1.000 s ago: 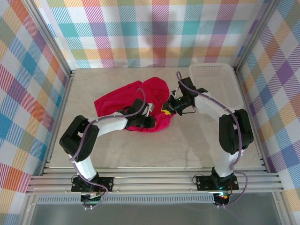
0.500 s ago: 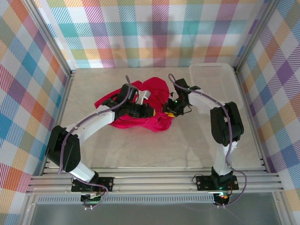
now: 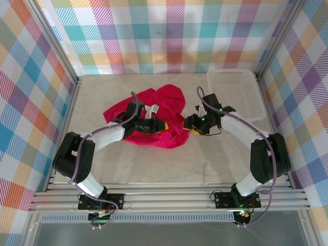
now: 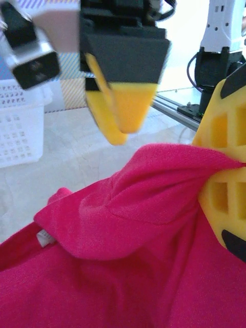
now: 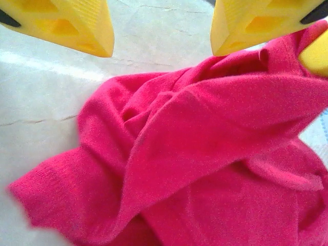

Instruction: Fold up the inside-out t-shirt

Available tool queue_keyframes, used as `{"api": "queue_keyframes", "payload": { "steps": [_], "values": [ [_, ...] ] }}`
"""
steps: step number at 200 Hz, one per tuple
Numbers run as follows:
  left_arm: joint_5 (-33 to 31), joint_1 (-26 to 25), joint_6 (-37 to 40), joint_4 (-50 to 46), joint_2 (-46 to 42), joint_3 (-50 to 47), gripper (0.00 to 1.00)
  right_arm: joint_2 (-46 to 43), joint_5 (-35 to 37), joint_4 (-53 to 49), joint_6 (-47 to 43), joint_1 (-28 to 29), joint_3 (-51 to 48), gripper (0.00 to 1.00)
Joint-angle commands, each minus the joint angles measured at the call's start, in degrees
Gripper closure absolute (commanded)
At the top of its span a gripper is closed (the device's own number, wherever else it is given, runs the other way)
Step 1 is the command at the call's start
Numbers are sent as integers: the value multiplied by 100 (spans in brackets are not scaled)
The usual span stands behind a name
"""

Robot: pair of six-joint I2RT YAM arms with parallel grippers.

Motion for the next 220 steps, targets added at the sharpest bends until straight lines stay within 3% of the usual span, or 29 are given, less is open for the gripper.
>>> {"api": "queue_keyframes", "payload": {
  "steps": [1, 31, 42, 52, 66, 91, 103, 109, 116, 146, 177, 220],
  "values": [
    [-2, 88, -183, 270, 142, 69, 100, 135, -487, 985, 403, 208, -221, 50],
    [-115, 121, -171, 109, 97, 129, 100, 886, -340, 1701, 613, 315, -31, 49],
    [-125, 140, -140, 26, 51, 140, 100, 1193, -154, 1800, 636, 310, 264, 54],
    [-89, 179, -123, -34, 18, 144, 100, 1466, -15, 1741, 645, 301, 617, 69],
    [12, 277, -101, -117, -43, 114, 100, 1715, 102, 1291, 534, 233, 1156, 100],
    [77, 633, 337, -690, -208, 180, 95, 1525, 131, 25, -28, -130, 1687, 100],
    [84, 848, 618, -1029, -255, 280, 83, 1329, -47, -508, -348, -371, 1768, 100],
    [62, 942, 751, -1198, -257, 362, 70, 1246, -149, -715, -495, -465, 1793, 100],
    [-3, 1019, 919, -1400, -266, 458, 61, 1150, -227, -934, -627, -528, 1809, 100],
    [-504, 982, 1337, -1888, -314, 867, 50, 1077, -907, -1051, -728, -569, 1835, 100],
    [-1031, 177, 1629, -2066, -467, 992, 46, 1389, -1456, -913, -516, -567, 2143, 100],
    [-2531, -1075, 1558, -2616, -216, 1211, 40, 1754, -1543, -1010, -446, -575, 2448, 100]
  ]
}}
